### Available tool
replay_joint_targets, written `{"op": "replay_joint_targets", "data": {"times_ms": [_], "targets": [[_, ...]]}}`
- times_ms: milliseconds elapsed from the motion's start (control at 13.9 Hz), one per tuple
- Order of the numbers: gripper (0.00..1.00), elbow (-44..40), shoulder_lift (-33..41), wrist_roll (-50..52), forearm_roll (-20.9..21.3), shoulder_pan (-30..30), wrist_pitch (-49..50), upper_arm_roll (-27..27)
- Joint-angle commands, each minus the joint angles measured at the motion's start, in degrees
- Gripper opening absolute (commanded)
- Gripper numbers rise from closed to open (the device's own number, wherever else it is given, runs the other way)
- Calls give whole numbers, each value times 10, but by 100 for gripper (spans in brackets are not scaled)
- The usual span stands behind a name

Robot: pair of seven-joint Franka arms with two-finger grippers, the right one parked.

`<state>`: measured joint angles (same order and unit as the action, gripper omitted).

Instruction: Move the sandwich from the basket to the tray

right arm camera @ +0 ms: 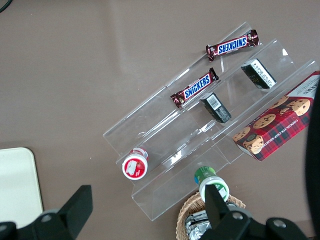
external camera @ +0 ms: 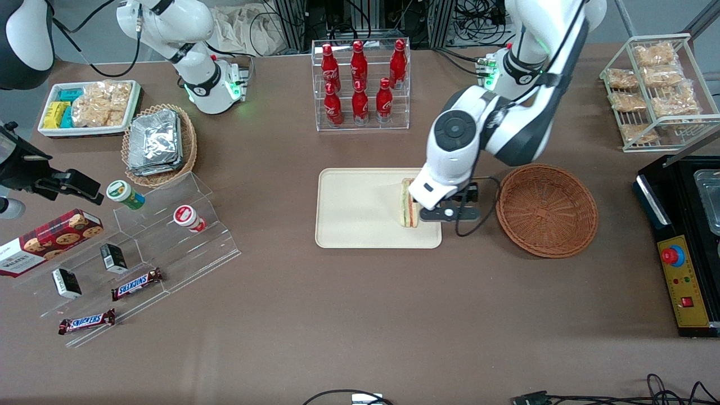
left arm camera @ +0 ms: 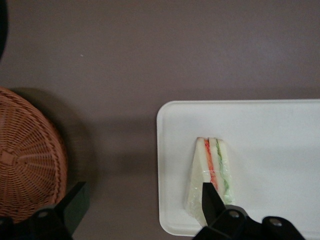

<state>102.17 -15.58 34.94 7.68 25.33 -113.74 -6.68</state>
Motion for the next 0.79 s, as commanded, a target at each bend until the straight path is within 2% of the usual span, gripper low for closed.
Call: {"op": "replay_joint_targets", "data": {"times_ms": [0,144,504,719], "targets": [[100,-23,25,-2,1,-53,28,-5],[100,-23,48,-8,4,-89,40,-5],[100,-23,92,-166,-4,-178,104,-5],[100,-26,115,-224,-3,-210,131,-4]]}}
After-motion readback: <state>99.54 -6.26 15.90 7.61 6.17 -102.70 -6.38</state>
